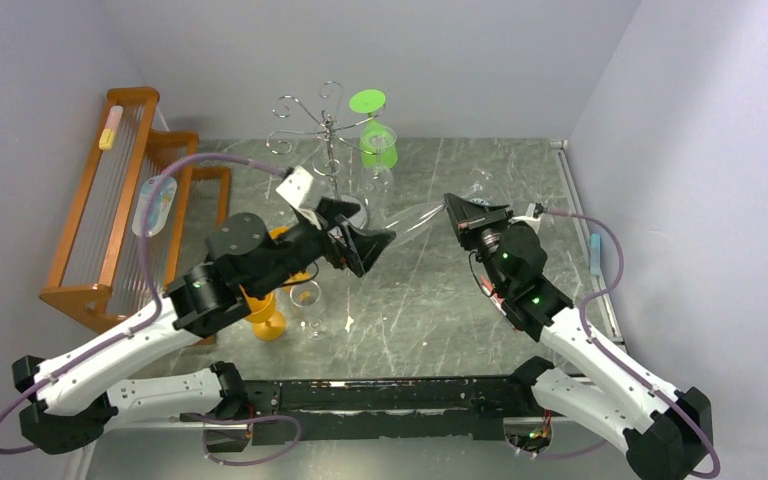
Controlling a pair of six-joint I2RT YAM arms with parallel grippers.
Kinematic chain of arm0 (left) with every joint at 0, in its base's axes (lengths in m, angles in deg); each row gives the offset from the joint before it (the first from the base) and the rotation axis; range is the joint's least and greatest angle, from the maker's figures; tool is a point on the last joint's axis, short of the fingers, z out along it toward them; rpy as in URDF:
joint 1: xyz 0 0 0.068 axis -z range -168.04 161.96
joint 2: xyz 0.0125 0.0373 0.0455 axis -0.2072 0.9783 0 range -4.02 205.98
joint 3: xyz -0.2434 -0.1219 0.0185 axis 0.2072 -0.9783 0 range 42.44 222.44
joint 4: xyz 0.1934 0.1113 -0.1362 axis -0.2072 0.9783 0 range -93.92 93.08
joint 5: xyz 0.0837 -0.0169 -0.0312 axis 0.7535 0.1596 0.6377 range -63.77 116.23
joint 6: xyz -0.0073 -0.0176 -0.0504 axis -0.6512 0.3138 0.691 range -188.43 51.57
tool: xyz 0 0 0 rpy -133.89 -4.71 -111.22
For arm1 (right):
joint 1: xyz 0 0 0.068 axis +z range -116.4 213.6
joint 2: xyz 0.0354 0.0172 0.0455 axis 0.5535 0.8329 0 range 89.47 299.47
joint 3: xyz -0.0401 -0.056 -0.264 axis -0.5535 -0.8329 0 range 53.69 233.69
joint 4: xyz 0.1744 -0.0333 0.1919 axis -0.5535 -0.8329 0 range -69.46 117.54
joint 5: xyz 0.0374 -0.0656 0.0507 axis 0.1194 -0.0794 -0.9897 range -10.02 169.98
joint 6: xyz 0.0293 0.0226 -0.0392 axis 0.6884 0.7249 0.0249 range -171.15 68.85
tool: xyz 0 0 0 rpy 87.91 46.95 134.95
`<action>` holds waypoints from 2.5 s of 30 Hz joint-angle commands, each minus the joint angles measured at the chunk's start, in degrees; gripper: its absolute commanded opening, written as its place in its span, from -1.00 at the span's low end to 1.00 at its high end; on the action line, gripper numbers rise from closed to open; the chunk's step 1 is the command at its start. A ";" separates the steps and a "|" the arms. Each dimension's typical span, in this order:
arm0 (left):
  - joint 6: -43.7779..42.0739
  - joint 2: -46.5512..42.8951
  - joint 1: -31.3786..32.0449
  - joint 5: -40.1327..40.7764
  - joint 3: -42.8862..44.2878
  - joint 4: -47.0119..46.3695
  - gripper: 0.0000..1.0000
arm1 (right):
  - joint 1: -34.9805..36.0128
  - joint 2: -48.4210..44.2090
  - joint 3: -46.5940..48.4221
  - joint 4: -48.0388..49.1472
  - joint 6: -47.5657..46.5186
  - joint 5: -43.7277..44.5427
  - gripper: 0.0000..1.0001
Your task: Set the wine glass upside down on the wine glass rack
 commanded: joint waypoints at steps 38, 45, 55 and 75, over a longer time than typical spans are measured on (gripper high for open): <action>0.46 16.92 -34.30 -2.93 32.65 29.50 0.93 | 10.87 24.27 22.02 19.34 -73.53 -21.38 -1.00; 1.56 15.09 -38.42 -2.16 30.95 29.97 0.93 | 11.99 31.33 25.00 22.63 -70.02 -16.60 -1.00; 2.63 13.94 -39.29 -1.07 29.59 30.23 0.93 | 14.07 39.32 29.79 22.35 -67.32 -8.71 -1.00; 5.63 13.05 -39.42 2.96 28.76 31.09 0.93 | 14.61 46.65 36.68 19.53 -67.77 -18.09 -1.00</action>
